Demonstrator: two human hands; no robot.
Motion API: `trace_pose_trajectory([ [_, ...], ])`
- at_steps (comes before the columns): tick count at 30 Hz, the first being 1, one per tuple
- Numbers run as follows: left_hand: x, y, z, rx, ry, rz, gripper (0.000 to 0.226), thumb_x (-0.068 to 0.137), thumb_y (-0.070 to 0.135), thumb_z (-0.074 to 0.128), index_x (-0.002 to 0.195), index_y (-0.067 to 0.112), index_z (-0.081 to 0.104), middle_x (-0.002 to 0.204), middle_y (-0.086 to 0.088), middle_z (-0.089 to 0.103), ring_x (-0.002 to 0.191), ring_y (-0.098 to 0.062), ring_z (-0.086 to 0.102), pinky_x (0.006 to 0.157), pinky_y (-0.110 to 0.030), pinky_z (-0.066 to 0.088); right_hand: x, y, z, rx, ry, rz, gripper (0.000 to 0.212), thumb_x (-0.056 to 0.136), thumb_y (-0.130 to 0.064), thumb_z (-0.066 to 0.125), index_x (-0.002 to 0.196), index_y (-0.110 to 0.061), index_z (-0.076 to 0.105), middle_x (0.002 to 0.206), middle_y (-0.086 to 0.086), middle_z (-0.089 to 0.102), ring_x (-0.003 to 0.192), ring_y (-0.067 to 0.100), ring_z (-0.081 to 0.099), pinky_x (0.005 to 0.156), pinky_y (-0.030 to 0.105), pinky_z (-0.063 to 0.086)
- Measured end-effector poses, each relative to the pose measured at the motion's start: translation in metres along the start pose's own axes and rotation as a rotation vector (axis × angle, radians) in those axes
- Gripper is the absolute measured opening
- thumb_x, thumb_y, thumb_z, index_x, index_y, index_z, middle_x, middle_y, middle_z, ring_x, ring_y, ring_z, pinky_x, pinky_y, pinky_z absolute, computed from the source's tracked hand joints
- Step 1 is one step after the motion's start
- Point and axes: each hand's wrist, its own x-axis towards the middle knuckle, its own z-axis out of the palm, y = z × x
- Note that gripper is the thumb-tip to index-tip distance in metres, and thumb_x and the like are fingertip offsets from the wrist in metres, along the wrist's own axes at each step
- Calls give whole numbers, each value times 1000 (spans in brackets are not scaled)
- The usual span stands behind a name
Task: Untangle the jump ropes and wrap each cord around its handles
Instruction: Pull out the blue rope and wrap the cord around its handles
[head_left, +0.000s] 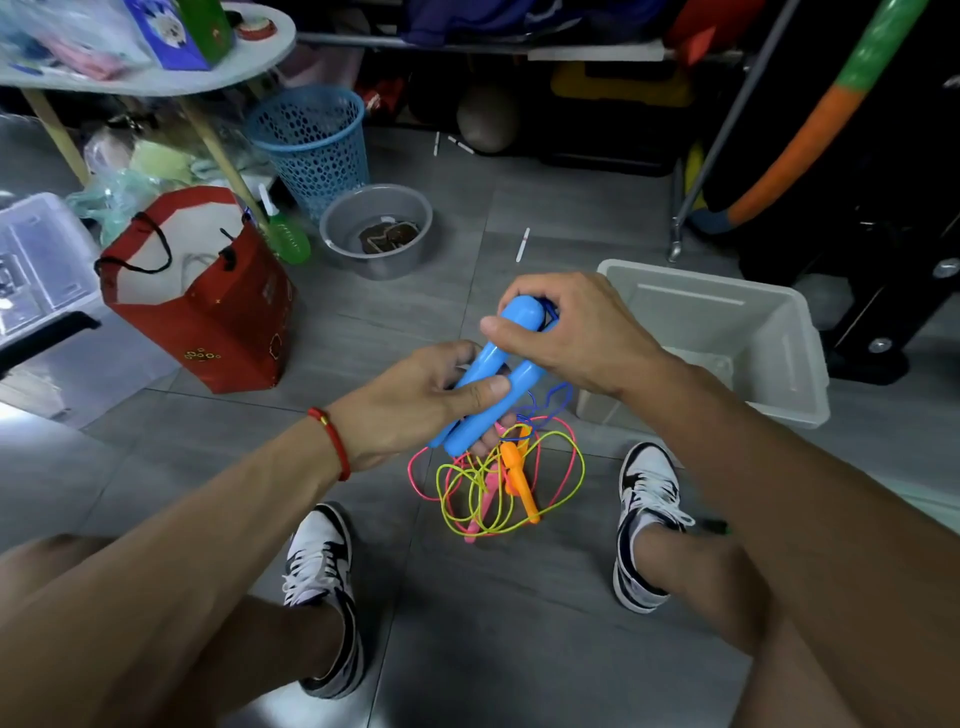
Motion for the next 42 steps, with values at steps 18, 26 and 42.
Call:
trace_pose_trajectory([
  [18, -1, -7, -3, 153, 11, 0, 37, 101, 30, 52, 106, -7, 49, 79, -11, 56, 60, -24, 47, 54, -29, 43, 18, 2, -5, -51, 138, 147, 45, 80, -57, 64, 71, -13, 62, 58, 3, 50, 55, 14, 43, 55, 32, 39],
  [26, -2, -4, -8, -214, -83, -55, 24, 103, 22, 51, 105, -2, 51, 74, -7, 46, 59, -14, 39, 49, -23, 30, 24, 7, -10, 242, 54, 282, 54, 88, -66, 45, 82, -17, 68, 66, -3, 60, 56, 9, 46, 61, 29, 38],
  [42, 11, 19, -17, -856, 176, 139, 26, 106, 25, 35, 98, 6, 51, 80, -4, 49, 58, -8, 42, 48, -18, 36, 24, 4, 11, 396, -117, 240, 35, 107, -23, 37, 77, -17, 56, 60, 2, 44, 57, 19, 51, 66, 39, 49],
])
